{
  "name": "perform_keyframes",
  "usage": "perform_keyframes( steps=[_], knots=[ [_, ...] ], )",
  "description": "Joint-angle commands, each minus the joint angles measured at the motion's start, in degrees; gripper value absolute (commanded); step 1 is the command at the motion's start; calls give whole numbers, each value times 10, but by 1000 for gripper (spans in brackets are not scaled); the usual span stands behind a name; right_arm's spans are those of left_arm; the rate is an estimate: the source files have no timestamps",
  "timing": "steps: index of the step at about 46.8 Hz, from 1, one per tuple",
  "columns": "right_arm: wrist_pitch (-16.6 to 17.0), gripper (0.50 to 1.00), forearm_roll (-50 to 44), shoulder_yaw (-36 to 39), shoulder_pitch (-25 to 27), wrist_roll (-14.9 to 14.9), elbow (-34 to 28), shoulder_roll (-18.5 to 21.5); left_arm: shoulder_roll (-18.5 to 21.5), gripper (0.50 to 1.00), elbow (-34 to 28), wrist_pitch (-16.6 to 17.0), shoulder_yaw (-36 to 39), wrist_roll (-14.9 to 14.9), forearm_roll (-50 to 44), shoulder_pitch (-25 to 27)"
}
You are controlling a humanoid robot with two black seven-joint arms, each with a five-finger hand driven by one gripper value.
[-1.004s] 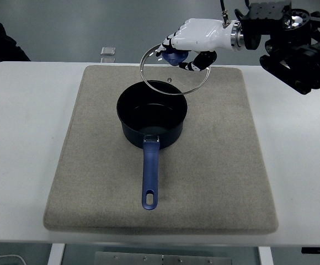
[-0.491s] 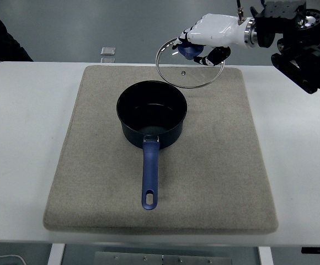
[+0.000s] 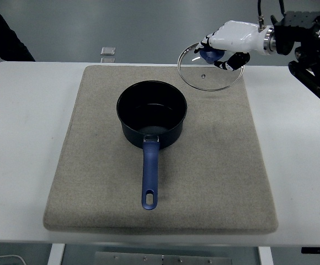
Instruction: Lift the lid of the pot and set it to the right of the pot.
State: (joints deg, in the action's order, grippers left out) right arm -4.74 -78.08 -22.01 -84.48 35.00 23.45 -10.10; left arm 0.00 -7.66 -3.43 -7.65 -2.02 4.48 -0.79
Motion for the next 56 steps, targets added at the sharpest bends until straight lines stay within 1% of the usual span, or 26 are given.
perform_keyframes(
  steps=[1, 7, 13, 18, 30, 43, 51, 56],
  knots=[
    [0, 500, -1, -1, 3, 0, 1, -12, 0, 1000, 0, 0, 0, 0, 0, 0],
    [-2, 500, -1, -8, 12, 0, 2, -23, 0, 1000, -1, 0, 0, 0, 0, 0],
    [-3, 500, -1, -31, 18, 0, 4, -28, 0, 1000, -1, 0, 0, 0, 0, 0],
    [-4, 500, 0, -50, 24, 0, 6, -44, 0, 1000, 0, 0, 0, 0, 0, 0],
    [-4, 500, -1, -54, 31, 0, 12, -55, 0, 1000, 0, 0, 0, 0, 0, 0],
    [-3, 500, 0, -75, 27, 0, 33, -69, 0, 1000, -1, 0, 0, 0, 0, 0],
    [-4, 500, 2, -68, 26, 0, 66, -84, 0, 1000, 0, 0, 0, 0, 0, 0],
    [-4, 500, 2, -66, 25, 0, 80, -87, 0, 1000, -1, 0, 0, 0, 0, 0]
  ],
)
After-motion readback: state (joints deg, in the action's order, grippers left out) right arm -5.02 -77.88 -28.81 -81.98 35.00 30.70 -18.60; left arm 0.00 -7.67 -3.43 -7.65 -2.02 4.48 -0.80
